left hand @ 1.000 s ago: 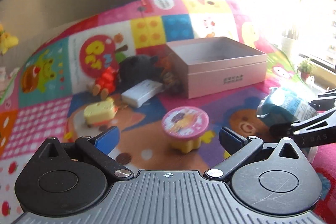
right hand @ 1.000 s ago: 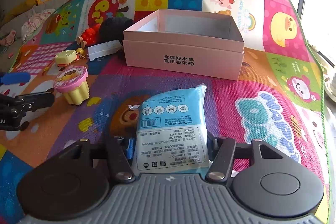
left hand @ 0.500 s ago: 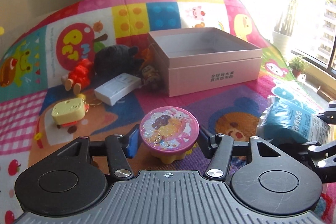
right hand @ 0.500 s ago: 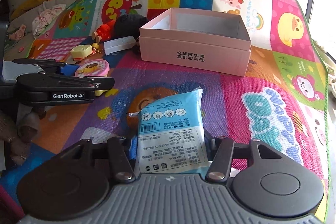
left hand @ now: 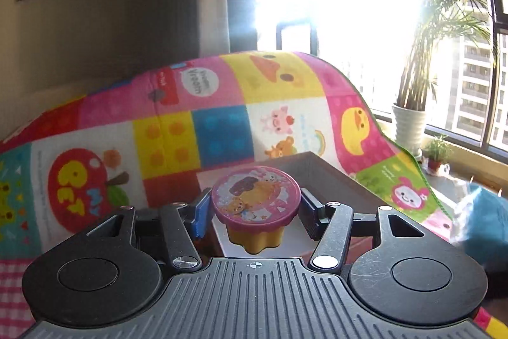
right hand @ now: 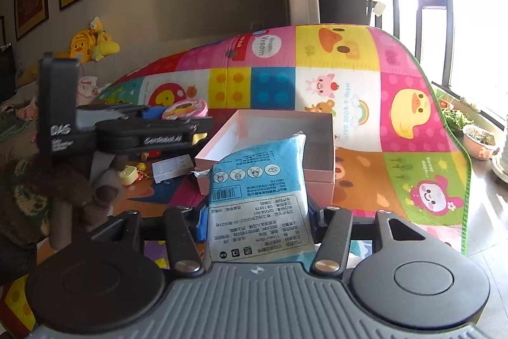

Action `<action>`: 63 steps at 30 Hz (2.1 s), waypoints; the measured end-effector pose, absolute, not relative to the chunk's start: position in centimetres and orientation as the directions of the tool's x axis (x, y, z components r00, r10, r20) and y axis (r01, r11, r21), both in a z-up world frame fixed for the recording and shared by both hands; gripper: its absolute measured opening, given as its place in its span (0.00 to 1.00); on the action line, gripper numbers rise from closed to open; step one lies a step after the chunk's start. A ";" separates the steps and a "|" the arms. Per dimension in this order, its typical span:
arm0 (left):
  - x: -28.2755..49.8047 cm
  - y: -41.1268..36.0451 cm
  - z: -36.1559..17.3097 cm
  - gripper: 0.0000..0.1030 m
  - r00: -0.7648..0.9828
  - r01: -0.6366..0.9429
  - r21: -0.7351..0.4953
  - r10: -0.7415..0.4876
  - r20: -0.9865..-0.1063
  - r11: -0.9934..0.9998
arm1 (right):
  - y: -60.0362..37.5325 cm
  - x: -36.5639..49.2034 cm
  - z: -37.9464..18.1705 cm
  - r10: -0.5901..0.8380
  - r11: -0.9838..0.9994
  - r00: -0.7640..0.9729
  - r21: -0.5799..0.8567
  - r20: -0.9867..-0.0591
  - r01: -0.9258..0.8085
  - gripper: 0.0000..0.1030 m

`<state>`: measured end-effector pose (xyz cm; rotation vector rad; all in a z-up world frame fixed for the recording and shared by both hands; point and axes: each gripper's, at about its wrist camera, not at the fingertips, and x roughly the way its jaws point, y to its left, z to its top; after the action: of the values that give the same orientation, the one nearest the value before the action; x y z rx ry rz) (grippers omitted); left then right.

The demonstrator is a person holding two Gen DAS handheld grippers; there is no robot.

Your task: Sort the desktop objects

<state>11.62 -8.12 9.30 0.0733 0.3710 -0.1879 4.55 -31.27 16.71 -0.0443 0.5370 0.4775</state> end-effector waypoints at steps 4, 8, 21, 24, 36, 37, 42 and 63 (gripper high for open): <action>14.4 -8.3 7.5 0.86 0.901 0.204 0.035 -0.173 -0.397 0.978 | -31.6 5.6 15.5 0.399 0.902 0.739 0.088 -0.543 -0.423 0.52; 12.1 -6.5 6.6 0.93 0.895 0.208 -0.022 -0.199 -0.399 0.978 | -31.7 6.9 15.1 0.372 0.913 0.745 0.073 -0.554 -0.402 0.52; 4.4 -0.3 4.2 1.00 0.861 0.096 -0.114 -0.140 -0.489 0.989 | -23.9 23.6 17.3 0.379 0.922 0.765 0.136 -0.521 -0.364 0.60; 3.2 1.4 3.3 1.00 0.852 0.052 -0.125 -0.110 -0.513 0.991 | -23.0 24.7 16.2 0.263 0.954 0.822 0.009 -0.505 -0.299 0.60; 1.8 4.6 2.6 1.00 0.858 -0.052 -0.193 -0.055 -0.510 0.980 | -24.8 26.0 8.9 0.067 0.962 0.736 -0.152 -0.673 -0.227 0.30; 1.7 4.9 2.6 1.00 0.858 -0.062 -0.191 -0.045 -0.511 0.980 | -23.8 25.9 8.8 0.047 0.950 0.749 -0.202 -0.661 -0.237 0.30; 1.6 5.7 2.5 1.00 0.851 -0.097 -0.182 -0.013 -0.524 0.979 | -21.3 25.6 8.7 0.107 0.909 0.765 -0.249 -0.635 -0.334 0.30; 6.7 7.9 1.5 0.74 0.802 -0.204 0.051 0.197 -0.564 0.978 | -16.7 10.9 12.2 0.478 0.754 0.657 -0.111 -0.583 -0.648 0.51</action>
<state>6.72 7.85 1.53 -0.0123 0.6026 0.2152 10.90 -16.75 12.17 -0.3244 0.5598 0.6504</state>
